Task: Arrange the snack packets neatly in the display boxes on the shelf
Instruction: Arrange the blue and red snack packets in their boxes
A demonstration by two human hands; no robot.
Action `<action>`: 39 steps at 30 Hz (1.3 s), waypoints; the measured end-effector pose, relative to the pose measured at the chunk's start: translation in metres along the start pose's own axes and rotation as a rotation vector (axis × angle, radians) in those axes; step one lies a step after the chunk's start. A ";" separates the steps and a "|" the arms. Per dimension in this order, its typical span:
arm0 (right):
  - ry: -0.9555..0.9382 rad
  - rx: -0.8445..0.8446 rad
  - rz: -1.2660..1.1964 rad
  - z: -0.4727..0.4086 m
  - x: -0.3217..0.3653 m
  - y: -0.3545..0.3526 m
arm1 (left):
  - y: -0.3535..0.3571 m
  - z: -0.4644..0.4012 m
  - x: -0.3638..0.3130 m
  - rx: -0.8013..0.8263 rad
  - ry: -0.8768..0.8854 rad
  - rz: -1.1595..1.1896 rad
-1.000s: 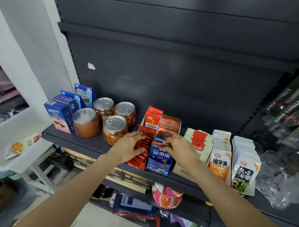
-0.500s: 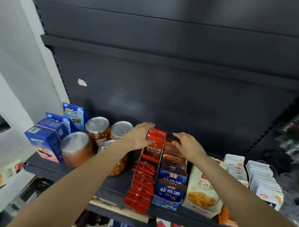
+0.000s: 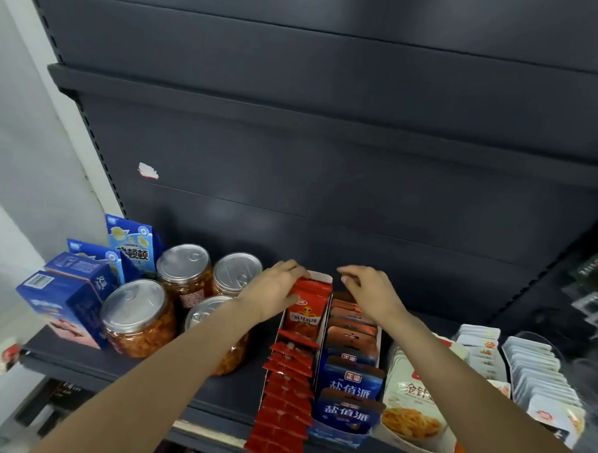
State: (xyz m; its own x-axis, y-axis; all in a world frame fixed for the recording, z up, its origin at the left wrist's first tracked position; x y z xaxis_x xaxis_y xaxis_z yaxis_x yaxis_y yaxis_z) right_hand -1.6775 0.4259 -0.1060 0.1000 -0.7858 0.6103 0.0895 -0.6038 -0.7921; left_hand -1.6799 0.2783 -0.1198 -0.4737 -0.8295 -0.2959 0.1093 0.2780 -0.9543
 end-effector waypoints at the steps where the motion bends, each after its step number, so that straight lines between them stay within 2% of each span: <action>1: -0.015 0.014 -0.010 -0.002 0.004 0.002 | 0.000 0.004 0.001 -0.001 0.005 0.038; 6: -0.135 0.194 0.000 0.003 0.025 0.022 | 0.005 0.029 0.003 0.004 0.020 0.177; 10: -0.202 0.336 0.118 0.013 0.036 0.038 | 0.003 0.039 0.010 -0.070 -0.080 0.284; 13: -0.205 0.362 0.201 0.017 0.039 0.044 | 0.004 0.041 0.014 -0.095 -0.147 0.330; 16: -0.231 0.260 0.333 0.016 0.047 0.039 | 0.006 0.043 0.015 -0.094 -0.192 0.384; 20: -0.242 0.152 0.358 0.016 0.052 0.037 | 0.007 0.050 0.022 -0.115 -0.282 0.545; 25: -0.193 0.205 0.128 0.019 0.045 0.040 | 0.016 0.058 0.020 -0.021 -0.309 0.619; 29: -0.165 -0.007 -0.116 0.021 0.042 0.002 | 0.025 0.063 0.019 0.052 -0.327 0.616; 32: -0.144 -0.107 -0.127 0.027 0.042 -0.020 | 0.025 0.065 0.011 0.123 -0.296 0.522; 34: -0.153 -0.200 -0.100 0.033 0.044 -0.033 | 0.018 0.064 0.008 0.093 -0.297 0.460; 36: -0.175 -0.301 -0.120 0.040 0.047 -0.051 | 0.005 0.060 0.012 -0.002 -0.348 0.456; 37: -0.186 -0.337 -0.155 0.043 0.049 -0.059 | -0.001 0.058 0.015 -0.049 -0.396 0.509; 39: -0.191 -0.373 -0.267 0.048 0.051 -0.073 | -0.005 0.056 0.016 -0.075 -0.503 0.769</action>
State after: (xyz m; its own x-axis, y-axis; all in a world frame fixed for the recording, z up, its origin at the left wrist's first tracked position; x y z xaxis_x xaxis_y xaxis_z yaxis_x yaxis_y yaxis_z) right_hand -1.6310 0.4361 -0.0163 0.3044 -0.5797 0.7558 -0.2204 -0.8148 -0.5362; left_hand -1.6386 0.2365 -0.1215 0.1433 -0.5110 -0.8476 0.1712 0.8563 -0.4873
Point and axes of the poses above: each hand's wrist, its own z-axis away from the middle knuckle, its own y-axis out of the palm, x = y × z, the point moved 9 cm from there along -z, towards the middle knuckle, and after that the axes turned 6 degrees about -z, right-handed, at the moved point
